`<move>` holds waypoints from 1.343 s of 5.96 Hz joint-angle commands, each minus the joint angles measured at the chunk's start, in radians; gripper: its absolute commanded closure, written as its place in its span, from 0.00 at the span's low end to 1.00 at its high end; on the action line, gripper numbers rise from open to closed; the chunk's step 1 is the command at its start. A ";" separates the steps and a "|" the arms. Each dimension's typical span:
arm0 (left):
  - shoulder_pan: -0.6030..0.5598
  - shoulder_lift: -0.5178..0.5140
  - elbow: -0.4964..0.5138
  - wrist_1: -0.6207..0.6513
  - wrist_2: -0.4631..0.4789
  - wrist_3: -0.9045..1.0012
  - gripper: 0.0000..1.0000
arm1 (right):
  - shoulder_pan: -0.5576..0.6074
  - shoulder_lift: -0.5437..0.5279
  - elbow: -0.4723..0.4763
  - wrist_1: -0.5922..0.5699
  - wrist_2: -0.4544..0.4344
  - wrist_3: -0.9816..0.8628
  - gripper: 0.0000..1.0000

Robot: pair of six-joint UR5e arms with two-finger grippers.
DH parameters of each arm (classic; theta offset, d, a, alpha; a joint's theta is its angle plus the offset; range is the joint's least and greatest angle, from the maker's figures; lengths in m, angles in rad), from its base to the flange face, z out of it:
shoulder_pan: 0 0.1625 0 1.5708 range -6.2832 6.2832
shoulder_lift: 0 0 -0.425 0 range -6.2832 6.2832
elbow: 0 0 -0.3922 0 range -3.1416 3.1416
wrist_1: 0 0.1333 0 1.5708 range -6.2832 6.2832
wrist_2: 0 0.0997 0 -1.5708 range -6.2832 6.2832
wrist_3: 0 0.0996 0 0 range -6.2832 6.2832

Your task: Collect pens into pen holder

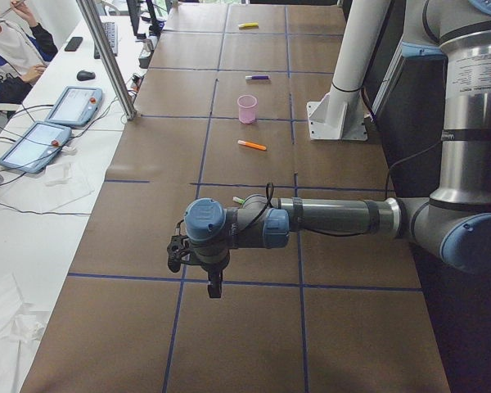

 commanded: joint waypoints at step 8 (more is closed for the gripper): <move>0.002 -0.003 -0.014 -0.001 0.002 0.000 0.00 | 0.000 0.007 0.001 0.000 -0.003 -0.001 0.00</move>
